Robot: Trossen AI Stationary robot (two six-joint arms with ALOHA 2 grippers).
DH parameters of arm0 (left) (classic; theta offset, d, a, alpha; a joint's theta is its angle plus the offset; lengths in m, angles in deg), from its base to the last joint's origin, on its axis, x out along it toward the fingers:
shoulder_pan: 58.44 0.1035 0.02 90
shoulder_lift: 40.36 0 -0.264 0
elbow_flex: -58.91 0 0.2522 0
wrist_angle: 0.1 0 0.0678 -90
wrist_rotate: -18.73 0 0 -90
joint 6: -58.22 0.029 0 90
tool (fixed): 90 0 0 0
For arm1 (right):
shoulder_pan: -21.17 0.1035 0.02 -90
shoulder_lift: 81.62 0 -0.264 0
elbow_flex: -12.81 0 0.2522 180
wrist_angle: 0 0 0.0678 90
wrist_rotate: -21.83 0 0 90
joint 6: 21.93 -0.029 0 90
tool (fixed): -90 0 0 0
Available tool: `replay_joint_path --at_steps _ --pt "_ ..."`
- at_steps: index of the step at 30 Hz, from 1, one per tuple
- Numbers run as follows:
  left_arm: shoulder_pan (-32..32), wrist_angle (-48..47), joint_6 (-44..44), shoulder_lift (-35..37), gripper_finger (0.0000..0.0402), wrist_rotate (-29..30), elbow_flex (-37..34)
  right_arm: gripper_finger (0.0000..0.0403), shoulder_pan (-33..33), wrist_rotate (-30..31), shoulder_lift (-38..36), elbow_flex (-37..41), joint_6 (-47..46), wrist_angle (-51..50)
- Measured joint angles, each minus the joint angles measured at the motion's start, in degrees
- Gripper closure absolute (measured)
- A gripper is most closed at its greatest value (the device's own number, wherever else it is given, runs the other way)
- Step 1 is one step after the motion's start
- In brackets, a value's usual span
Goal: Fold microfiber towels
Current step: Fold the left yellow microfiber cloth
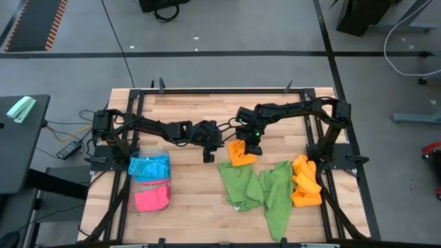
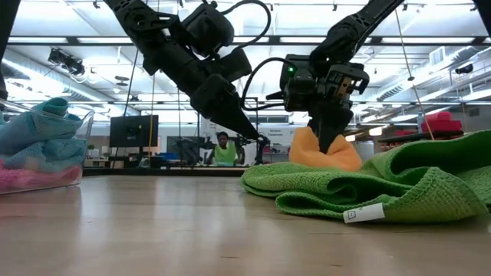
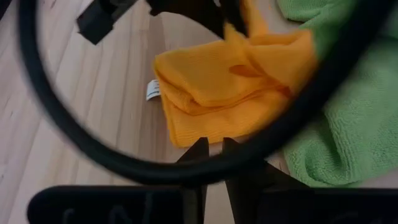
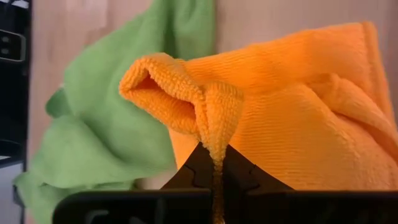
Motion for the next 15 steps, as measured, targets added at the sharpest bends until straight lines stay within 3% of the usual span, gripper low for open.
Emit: replay_joint_path --at_steps 6,15 --pt "-0.1 1.1 0.0 -0.7 0.0353 0.0 0.0 0.0393 -1.3 1.9 0.0 0.0 1.3 -0.2" --pt "-1.2 12.2 -5.6 -9.3 0.0348 -0.1 0.1 0.0393 -1.2 1.9 0.0 0.0 1.4 -0.8"
